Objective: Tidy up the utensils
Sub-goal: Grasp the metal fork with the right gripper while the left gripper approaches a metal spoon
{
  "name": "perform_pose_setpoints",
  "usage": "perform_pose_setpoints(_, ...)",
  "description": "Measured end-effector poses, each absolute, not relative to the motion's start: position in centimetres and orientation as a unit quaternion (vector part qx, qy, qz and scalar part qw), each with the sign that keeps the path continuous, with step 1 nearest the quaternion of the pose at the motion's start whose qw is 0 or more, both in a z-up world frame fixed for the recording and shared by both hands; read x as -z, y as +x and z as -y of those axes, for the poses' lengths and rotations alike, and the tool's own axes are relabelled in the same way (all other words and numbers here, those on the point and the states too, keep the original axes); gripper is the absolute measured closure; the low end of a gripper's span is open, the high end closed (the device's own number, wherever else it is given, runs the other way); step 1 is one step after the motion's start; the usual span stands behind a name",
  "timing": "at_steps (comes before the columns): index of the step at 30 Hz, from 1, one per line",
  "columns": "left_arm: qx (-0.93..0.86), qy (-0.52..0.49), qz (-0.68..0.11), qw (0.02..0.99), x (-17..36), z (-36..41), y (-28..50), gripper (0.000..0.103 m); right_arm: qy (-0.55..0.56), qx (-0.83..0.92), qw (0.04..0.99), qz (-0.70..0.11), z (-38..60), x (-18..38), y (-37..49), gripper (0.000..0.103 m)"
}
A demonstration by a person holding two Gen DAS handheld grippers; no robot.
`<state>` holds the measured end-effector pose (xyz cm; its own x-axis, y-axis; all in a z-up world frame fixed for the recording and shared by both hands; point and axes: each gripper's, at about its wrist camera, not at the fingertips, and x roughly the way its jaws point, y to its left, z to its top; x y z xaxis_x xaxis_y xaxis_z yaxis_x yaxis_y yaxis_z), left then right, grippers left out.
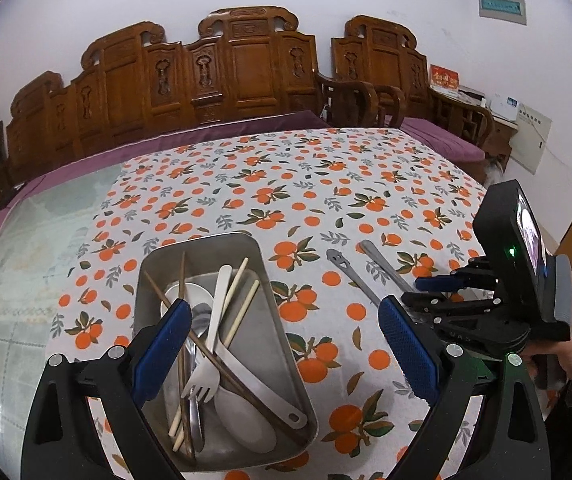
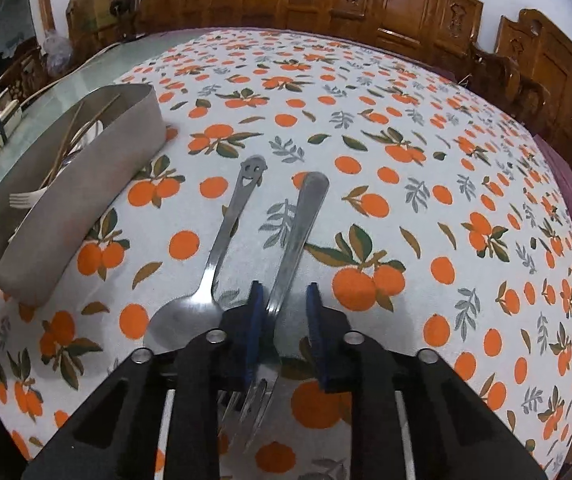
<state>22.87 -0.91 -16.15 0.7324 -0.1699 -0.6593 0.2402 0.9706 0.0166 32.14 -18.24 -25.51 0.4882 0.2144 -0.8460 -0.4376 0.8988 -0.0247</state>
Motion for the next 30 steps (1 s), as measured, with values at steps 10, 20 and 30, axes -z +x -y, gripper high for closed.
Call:
perform_pose_setpoints(10, 0.098, 0.08, -0.352, 0.927, 15.6, 2.8, 22.0, 0.012, -0.102, -0.177, 0.852, -0.483, 22.0, 25.5, 32.6, 0.095)
perform_pose_setpoints(20, 0.126, 0.067, -0.394, 0.908, 16.8, 7.4, 23.3, 0.019, -0.097, -0.179, 0.852, -0.482, 25.1, 25.6, 32.1, 0.095)
perform_pose_setpoints(30, 0.126, 0.072, -0.466, 0.873, 20.8, 10.8, 28.2, 0.053, -0.088, -0.184, 0.852, -0.483, 26.3, 25.6, 32.6, 0.095)
